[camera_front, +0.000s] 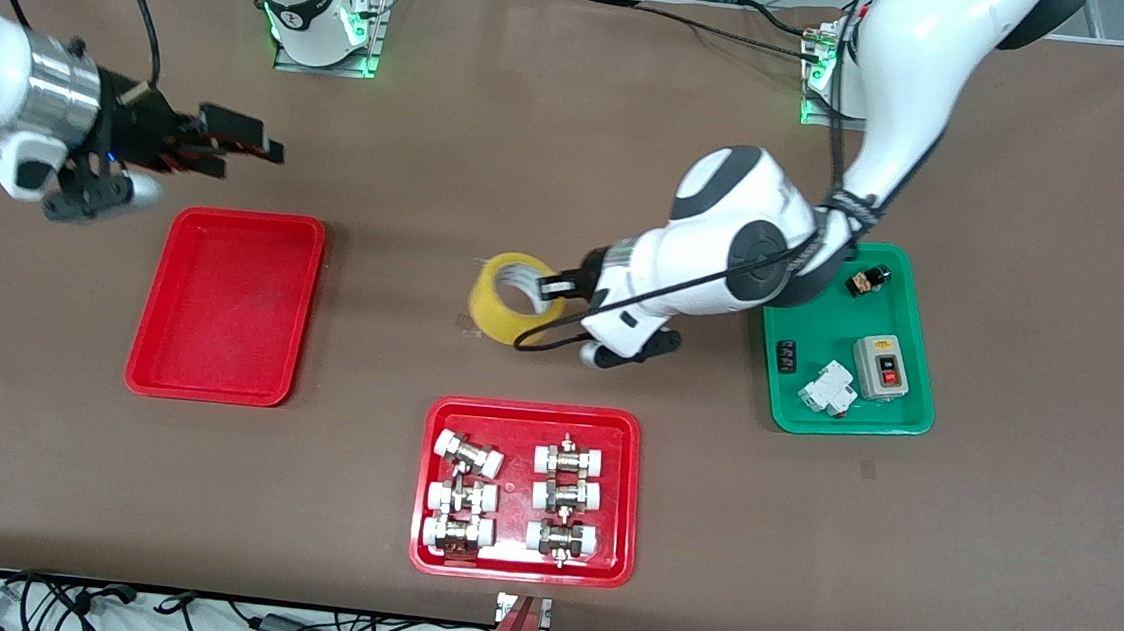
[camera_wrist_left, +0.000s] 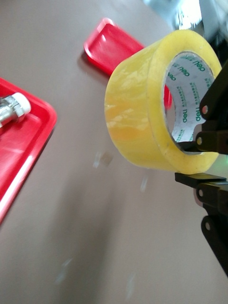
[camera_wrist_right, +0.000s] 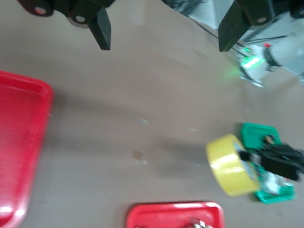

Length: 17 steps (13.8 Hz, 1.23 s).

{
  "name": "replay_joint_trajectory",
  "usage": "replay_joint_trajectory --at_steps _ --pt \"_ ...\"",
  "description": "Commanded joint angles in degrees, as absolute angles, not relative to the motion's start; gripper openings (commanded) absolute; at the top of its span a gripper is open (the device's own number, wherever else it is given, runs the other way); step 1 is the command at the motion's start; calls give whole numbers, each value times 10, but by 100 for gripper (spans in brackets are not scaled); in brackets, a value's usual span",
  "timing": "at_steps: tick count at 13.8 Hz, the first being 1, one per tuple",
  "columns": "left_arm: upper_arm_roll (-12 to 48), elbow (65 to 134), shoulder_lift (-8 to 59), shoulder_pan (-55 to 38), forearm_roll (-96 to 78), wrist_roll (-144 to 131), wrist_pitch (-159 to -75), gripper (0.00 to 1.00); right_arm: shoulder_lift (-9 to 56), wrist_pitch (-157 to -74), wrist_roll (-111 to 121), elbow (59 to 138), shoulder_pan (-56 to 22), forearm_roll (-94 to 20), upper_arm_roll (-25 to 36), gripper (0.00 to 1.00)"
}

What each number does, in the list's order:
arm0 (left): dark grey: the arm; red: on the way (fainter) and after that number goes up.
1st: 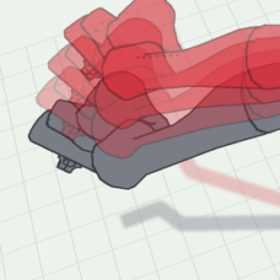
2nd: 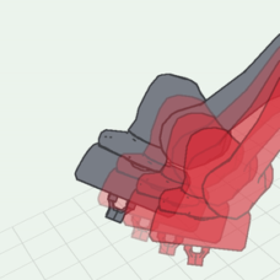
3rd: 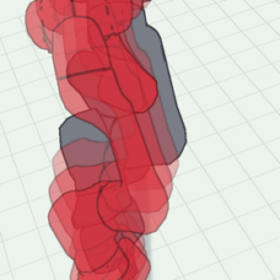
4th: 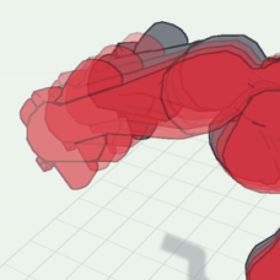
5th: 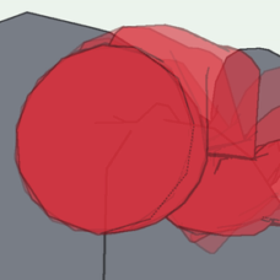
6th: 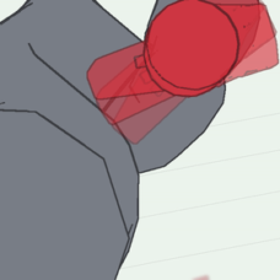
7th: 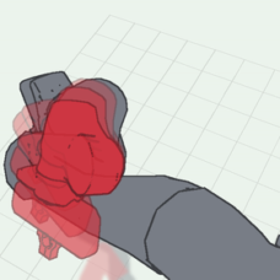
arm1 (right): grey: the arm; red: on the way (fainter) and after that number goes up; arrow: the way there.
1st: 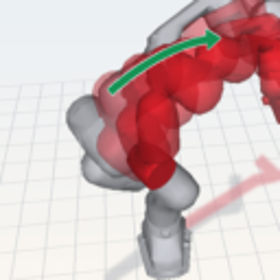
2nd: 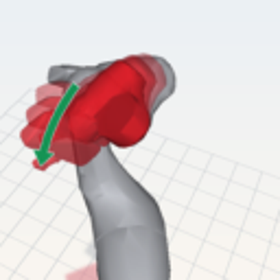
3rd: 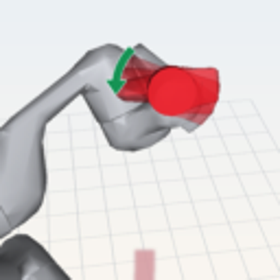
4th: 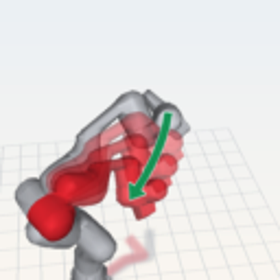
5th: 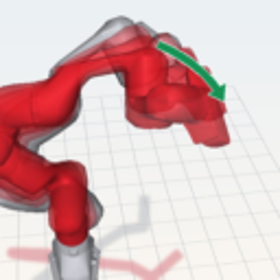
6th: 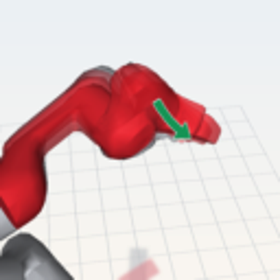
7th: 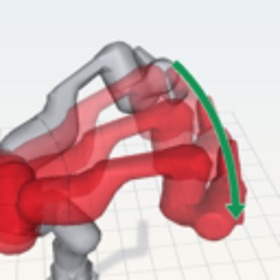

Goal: Left arm passes tape to right arm into tray
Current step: 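Carry the tape with the left gripper while the right gripper approaches, then grasp the tape rim with the right gripper beside the left gripper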

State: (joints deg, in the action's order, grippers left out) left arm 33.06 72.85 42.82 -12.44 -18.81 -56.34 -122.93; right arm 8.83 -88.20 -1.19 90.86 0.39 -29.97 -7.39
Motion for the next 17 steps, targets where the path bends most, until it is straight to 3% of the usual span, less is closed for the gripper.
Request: replay_joint_trajectory --at_steps 1,11,17 --pt "330 671 460 -136 -249 -633 -1251 0 138 -933 29 901 -10 -365 -76 100" --pt "327 666 503 -183 -289 -707 -1447 1 245 -1138 184 901 -68 -510 -76 100" --pt "326 673 502 -183 -284 -687 -1447 1 275 -1212 201 897 -99 -518 -76 100"
